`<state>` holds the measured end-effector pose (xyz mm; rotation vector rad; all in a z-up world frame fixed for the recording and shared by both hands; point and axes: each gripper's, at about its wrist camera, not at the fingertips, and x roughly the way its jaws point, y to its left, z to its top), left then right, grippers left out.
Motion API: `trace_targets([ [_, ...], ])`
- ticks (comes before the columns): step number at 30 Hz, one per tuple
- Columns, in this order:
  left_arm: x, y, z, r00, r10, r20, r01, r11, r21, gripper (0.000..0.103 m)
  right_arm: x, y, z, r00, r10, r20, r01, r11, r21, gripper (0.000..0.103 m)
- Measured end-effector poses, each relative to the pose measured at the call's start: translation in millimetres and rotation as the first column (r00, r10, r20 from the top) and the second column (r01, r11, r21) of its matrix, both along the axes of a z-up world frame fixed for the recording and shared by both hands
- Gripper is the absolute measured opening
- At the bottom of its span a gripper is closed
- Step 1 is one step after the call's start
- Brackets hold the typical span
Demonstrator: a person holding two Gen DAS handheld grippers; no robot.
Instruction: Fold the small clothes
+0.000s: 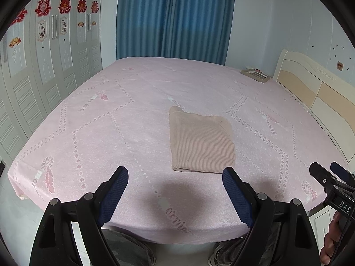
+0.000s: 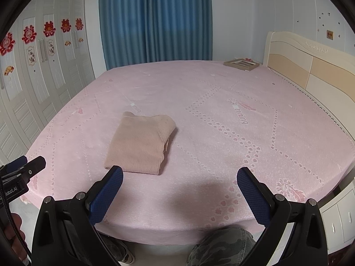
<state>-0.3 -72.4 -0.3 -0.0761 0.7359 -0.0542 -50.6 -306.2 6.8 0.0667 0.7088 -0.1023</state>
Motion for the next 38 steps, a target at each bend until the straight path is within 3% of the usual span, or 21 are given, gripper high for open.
trace_targets([
  [35, -5, -1, 8, 1.000, -0.005, 0.021, 0.005, 1.000, 0.000, 0.086, -10, -5, 7, 1.000, -0.017, 0.022, 0.017, 1.000, 0.017, 0.101],
  [38, -4, -3, 9, 0.999, 0.004, 0.033, -0.005, 0.999, 0.036, 0.088, -12, -4, 8, 1.000, -0.017, 0.027, 0.017, 1.000, 0.017, 0.101],
])
